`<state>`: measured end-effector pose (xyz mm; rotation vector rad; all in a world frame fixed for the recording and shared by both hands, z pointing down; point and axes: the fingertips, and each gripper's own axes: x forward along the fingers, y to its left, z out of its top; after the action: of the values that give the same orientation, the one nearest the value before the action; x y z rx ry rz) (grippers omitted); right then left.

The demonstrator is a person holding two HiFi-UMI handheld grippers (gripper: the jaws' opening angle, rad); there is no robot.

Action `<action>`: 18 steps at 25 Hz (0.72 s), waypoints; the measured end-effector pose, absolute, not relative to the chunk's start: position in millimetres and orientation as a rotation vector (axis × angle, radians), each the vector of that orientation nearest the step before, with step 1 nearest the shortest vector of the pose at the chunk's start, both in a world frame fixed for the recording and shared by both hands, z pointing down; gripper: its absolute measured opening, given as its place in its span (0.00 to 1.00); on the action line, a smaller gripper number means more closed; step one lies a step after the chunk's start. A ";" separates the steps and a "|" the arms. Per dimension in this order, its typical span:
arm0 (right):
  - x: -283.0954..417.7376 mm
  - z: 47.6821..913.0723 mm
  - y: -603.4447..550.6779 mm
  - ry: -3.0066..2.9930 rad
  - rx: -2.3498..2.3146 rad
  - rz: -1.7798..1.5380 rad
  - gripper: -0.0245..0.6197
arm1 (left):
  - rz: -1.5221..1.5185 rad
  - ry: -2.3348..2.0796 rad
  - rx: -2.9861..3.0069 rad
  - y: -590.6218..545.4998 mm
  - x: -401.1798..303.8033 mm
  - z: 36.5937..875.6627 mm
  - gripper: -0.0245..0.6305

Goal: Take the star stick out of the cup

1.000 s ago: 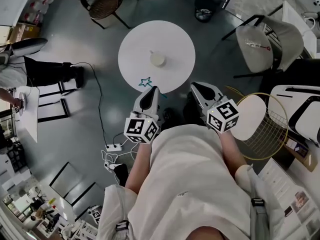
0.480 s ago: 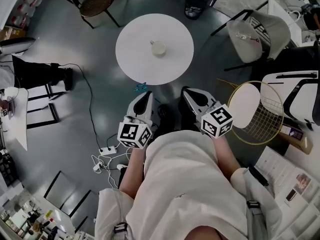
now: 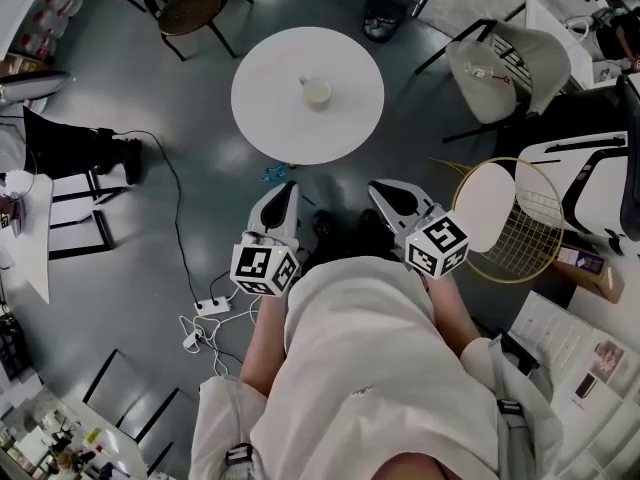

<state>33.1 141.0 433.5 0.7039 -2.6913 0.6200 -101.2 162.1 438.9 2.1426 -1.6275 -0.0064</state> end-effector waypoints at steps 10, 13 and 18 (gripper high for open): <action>25.0 424.3 148.9 -2.727 0.669 0.582 0.05 | -0.003 -1.609 2.180 166.1 -98.4 431.0 0.06; 25.0 422.8 151.6 -2.738 0.655 0.569 0.05 | -0.013 -1.604 2.191 167.1 -96.5 428.4 0.06; 20.5 417.2 155.8 -2.756 0.657 0.565 0.05 | -0.016 -1.606 2.207 169.8 -101.7 423.5 0.06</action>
<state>20.5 155.8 417.2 0.6568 -2.7557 0.5647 -101.7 169.8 423.5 2.2072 -1.6061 -0.0159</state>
